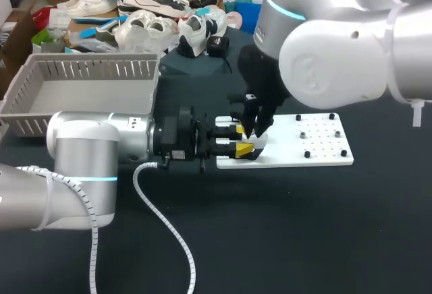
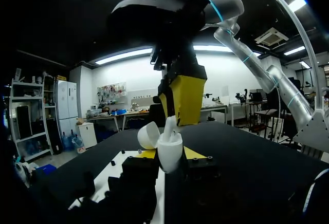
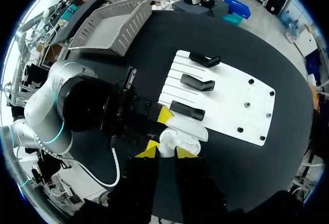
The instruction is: Pick up each earbud case from the left stands, insert the matching earbuds, close the lid, and place the case in the box.
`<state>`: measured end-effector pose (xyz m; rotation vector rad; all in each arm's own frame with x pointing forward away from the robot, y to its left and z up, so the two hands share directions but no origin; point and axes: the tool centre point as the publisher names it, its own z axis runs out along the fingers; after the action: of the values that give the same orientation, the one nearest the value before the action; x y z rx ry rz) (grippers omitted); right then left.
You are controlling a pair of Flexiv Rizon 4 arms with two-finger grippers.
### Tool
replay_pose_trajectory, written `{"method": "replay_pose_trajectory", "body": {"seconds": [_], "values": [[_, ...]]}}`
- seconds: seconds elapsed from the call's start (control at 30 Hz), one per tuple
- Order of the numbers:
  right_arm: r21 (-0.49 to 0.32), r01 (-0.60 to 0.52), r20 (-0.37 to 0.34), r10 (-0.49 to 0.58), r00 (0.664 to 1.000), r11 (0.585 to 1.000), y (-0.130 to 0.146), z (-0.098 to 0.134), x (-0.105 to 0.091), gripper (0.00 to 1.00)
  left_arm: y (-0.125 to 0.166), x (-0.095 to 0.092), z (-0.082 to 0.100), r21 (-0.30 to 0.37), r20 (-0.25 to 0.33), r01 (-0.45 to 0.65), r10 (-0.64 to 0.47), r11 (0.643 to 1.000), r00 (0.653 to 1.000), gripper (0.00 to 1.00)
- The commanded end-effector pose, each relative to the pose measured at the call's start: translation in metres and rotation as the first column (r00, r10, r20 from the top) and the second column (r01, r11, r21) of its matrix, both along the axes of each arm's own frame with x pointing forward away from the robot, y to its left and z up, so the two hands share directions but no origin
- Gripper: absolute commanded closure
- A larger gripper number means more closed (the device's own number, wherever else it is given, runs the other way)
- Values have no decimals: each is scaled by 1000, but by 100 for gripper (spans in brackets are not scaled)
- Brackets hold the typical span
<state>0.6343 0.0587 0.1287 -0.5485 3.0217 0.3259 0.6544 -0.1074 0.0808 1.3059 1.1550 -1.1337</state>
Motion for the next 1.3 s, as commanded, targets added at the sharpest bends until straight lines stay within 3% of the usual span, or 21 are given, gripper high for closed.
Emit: {"method": "replay_pose_trajectory", "body": {"seconds": [0.03, 0.07, 0.23, 0.6, 0.67, 0.9, 1.0, 1.2, 1.3], "values": [[-7, -1, -13, 1, 1000, 1000, 2, -2, 6, 94, 0, -1, 0, -2, 2, -6, 6, 1000, 1000, 100], [-8, 0, -12, 0, 1000, 1000, 2, -1, 6, 78, 0, -1, 0, -2, 2, -6, 6, 1000, 1000, 100], [-8, 4, -7, -4, 1000, 1000, 3, 0, 7, 55, 0, -1, 0, -2, 2, -6, 6, 1000, 1000, 100], [-13, 5, 9, -5, 1000, 1000, 6, 8, 3, 49, 0, -1, 0, -2, 2, -6, 6, 1000, 1000, 100], [-17, 8, 15, -8, 1000, 1000, 5, 14, -1, 43, 0, -1, 0, -2, 2, -6, 6, 1000, 1000, 100], [-68, 40, 40, -38, 998, 997, -3, 27, -18, 36, 0, -1, 0, -2, 2, -6, 6, 1000, 1000, 100], [-82, 67, 44, -64, 997, 994, -11, 28, -22, 31, 0, -1, 0, -2, 2, -6, 6, 1000, 1000, 100], [-94, 112, 38, -109, 993, 989, -23, 24, -29, 13, 0, -1, 0, -2, 2, -6, 6, 1000, 1000, 100], [-101, 135, 28, -132, 991, 986, -30, 18, -31, 11, 0, -1, 0, -2, 2, -6, 6, 1000, 1000, 100]]}}
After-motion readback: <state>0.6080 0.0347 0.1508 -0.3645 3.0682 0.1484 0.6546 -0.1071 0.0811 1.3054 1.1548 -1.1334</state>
